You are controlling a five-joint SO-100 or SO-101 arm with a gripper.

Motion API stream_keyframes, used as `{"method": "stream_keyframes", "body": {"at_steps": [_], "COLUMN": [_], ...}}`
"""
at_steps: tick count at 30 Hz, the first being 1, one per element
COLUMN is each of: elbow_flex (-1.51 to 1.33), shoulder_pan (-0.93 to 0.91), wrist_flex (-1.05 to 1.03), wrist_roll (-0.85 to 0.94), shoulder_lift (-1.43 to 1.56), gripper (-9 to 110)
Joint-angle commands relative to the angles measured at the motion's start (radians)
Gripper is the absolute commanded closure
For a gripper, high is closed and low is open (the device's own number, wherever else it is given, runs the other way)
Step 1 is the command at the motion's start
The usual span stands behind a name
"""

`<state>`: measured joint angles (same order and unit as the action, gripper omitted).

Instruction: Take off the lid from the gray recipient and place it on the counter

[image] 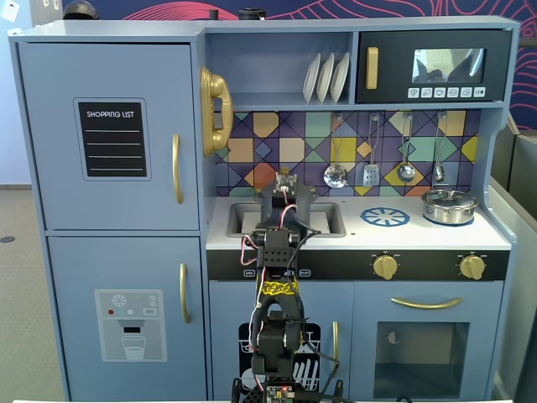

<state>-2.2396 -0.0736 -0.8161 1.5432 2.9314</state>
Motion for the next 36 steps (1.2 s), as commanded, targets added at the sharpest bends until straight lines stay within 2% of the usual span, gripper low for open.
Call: {"method": "stream_keyframes", "body": {"at_steps": [1, 4, 11, 15, 36], "elbow_flex": [0.103, 0.138, 0.153, 0.147, 0.285], "shoulder_pan": [-0.011, -0.009, -0.011, -0.014, 0.002], "wrist_flex": [0.135, 0.184, 0.472, 0.569, 0.69], "wrist_roll": [0.026, 0.038, 0.084, 0.103, 0.097], "shoulder_lift": [-0.071, -0.127, -0.279, -0.344, -0.652], "gripper": [80, 78, 79, 79, 82]}}
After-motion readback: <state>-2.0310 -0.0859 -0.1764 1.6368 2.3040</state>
